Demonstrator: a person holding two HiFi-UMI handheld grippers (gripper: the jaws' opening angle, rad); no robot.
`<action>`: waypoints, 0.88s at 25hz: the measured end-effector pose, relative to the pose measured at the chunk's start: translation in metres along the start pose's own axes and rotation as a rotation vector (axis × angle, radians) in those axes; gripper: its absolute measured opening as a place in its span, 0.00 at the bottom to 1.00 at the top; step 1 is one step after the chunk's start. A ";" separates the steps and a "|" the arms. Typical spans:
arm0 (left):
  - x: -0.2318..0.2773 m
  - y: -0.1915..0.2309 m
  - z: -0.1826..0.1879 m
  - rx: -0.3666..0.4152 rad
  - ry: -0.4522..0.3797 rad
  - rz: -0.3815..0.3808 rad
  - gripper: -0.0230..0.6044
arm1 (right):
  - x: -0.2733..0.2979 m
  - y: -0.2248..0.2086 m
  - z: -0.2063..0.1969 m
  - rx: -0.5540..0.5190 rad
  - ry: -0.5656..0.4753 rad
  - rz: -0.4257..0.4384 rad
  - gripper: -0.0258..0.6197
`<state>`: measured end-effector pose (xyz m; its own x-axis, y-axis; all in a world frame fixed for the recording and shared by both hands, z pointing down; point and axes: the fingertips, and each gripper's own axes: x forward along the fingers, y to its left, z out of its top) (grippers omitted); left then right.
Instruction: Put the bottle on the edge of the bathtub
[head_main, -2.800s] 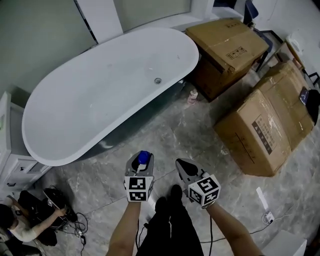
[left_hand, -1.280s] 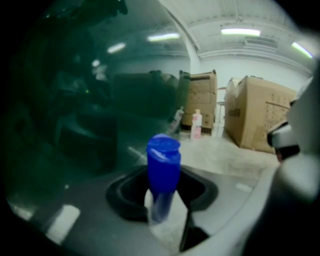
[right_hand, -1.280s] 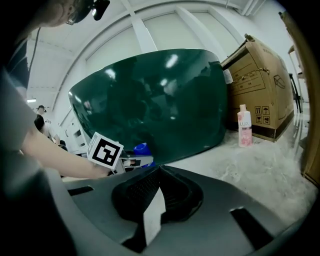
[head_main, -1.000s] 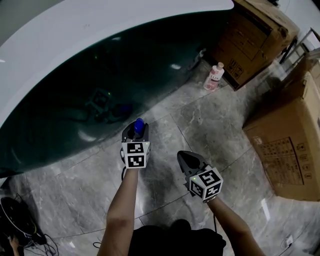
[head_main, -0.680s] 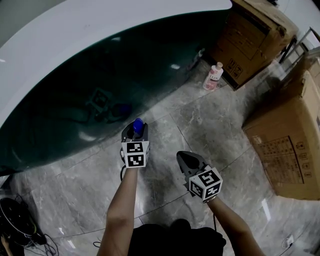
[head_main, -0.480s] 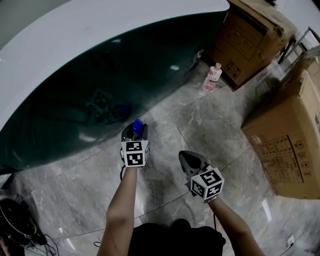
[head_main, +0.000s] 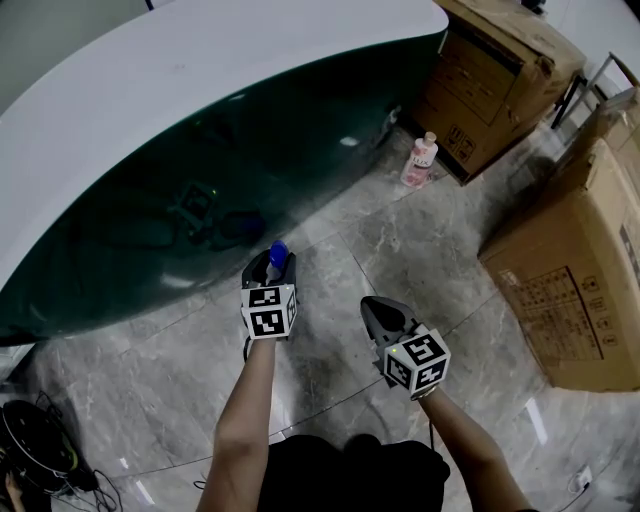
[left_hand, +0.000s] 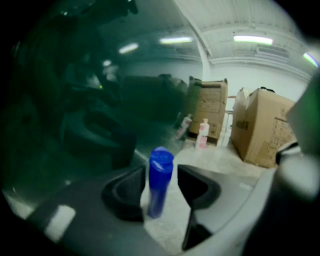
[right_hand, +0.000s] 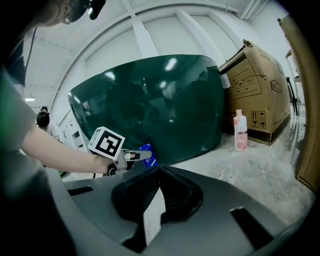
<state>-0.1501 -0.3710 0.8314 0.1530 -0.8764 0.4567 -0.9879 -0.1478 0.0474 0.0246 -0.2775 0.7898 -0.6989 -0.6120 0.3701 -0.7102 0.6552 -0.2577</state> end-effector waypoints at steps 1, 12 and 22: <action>-0.004 0.000 0.002 -0.002 -0.004 -0.001 0.36 | 0.000 0.001 0.003 -0.002 -0.003 0.000 0.04; -0.068 -0.008 0.034 -0.019 -0.064 -0.039 0.23 | 0.000 0.011 0.029 -0.028 -0.037 -0.010 0.04; -0.137 -0.006 0.054 -0.030 -0.113 -0.047 0.13 | -0.007 0.019 0.057 -0.054 -0.056 -0.019 0.04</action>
<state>-0.1634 -0.2744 0.7207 0.1998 -0.9151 0.3504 -0.9796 -0.1778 0.0941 0.0118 -0.2859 0.7318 -0.6898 -0.6474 0.3240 -0.7190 0.6650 -0.2020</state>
